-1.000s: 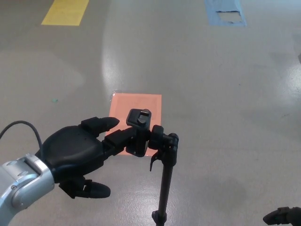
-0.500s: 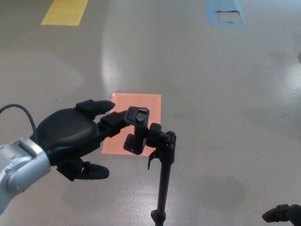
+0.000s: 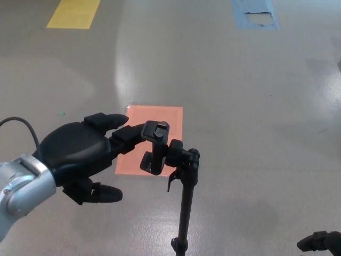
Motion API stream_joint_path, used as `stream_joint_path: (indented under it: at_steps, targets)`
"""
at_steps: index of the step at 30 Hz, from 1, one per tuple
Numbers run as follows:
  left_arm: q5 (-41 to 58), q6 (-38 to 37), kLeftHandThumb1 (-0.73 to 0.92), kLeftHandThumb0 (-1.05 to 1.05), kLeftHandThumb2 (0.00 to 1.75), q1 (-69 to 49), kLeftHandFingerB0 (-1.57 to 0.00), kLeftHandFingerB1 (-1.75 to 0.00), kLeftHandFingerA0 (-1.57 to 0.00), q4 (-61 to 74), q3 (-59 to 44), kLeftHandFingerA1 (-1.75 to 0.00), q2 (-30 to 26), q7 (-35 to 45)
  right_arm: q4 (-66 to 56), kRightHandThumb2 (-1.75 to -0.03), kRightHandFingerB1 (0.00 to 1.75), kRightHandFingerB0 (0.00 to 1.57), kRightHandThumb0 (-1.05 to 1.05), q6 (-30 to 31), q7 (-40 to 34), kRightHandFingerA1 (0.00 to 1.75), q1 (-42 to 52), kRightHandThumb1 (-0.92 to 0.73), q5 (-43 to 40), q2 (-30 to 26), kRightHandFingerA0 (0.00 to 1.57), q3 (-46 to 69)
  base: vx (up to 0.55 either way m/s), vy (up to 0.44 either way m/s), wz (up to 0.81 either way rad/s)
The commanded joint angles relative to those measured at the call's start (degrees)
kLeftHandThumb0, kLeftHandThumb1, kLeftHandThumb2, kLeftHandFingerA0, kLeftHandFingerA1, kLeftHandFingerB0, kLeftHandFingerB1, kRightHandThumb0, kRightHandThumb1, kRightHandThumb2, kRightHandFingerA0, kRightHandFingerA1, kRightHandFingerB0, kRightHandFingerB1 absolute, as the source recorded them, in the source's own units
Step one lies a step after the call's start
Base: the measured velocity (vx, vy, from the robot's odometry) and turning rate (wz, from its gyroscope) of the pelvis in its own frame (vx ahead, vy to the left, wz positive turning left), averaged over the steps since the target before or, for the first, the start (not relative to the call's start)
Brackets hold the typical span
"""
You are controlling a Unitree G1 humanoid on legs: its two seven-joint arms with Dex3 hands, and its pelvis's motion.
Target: The robot uses its left hand to grab the top of a phone stand kept on the floor and tilt it upwards to adjust its angle
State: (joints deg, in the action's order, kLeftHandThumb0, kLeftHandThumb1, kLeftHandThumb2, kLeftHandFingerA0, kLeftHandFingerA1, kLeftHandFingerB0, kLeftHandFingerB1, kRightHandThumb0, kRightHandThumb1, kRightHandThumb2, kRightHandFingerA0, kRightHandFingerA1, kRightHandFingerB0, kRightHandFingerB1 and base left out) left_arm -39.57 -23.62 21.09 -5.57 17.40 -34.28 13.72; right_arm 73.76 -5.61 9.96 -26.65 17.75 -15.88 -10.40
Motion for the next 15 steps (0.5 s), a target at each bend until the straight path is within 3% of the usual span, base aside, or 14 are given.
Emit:
stream_joint_path:
  at_steps: [1, 4, 5, 6, 15]
  targets:
    - [0.1, 1.1, 0.61, -0.87, 1.00, -0.8, 0.00, -0.13, 0.00, -1.4, -0.8, -0.12, -0.8, 0.1, 0.4, -0.91, 0.47, 0.29, -0.64, 0.8, 0.4, 0.50, -0.4, -0.59, -0.2, -0.8, 0.30, 0.2, 0.00, 0.000, 0.00]
    - [-1.1, -0.1, 0.61, -0.85, 1.01, -0.8, 0.00, -0.13, -0.01, -4.8, -0.9, -0.17, -1.5, -2.5, 0.4, -0.91, 0.47, 0.28, -0.63, 0.4, 0.7, 0.50, -0.3, -0.58, -0.2, -0.8, 0.28, 0.3, 0.00, 0.000, 0.00]
    - [-1.2, -0.8, 0.77, -0.85, 0.63, -0.5, 0.00, -0.12, -0.02, -6.6, -0.9, -0.24, -1.5, -3.7, 0.4, -0.91, 0.47, 0.27, -0.63, 0.5, 0.7, 0.49, -0.3, -0.58, -0.1, -0.9, 0.27, 0.2, 0.00, 0.000, 0.00]
    - [-1.3, -0.7, 0.63, -0.88, 1.02, 0.0, 0.00, -0.10, -0.01, -8.6, -1.0, -0.17, -1.7, -4.2, 0.4, -0.91, 0.47, 0.28, -0.64, 0.6, 0.7, 0.50, -0.3, -0.59, -0.1, -0.9, 0.28, 0.2, 0.00, 0.000, 0.00]
    - [-1.2, -1.0, 0.64, -0.89, 1.03, 4.9, 0.00, -0.09, 0.00, -26.9, -0.5, -0.15, -2.5, -8.3, 0.4, -0.92, 0.47, 0.30, -0.63, 0.5, 0.3, 0.51, 0.1, -0.60, 0.5, -0.9, 0.32, -0.5, 0.00, 0.000, 0.00]
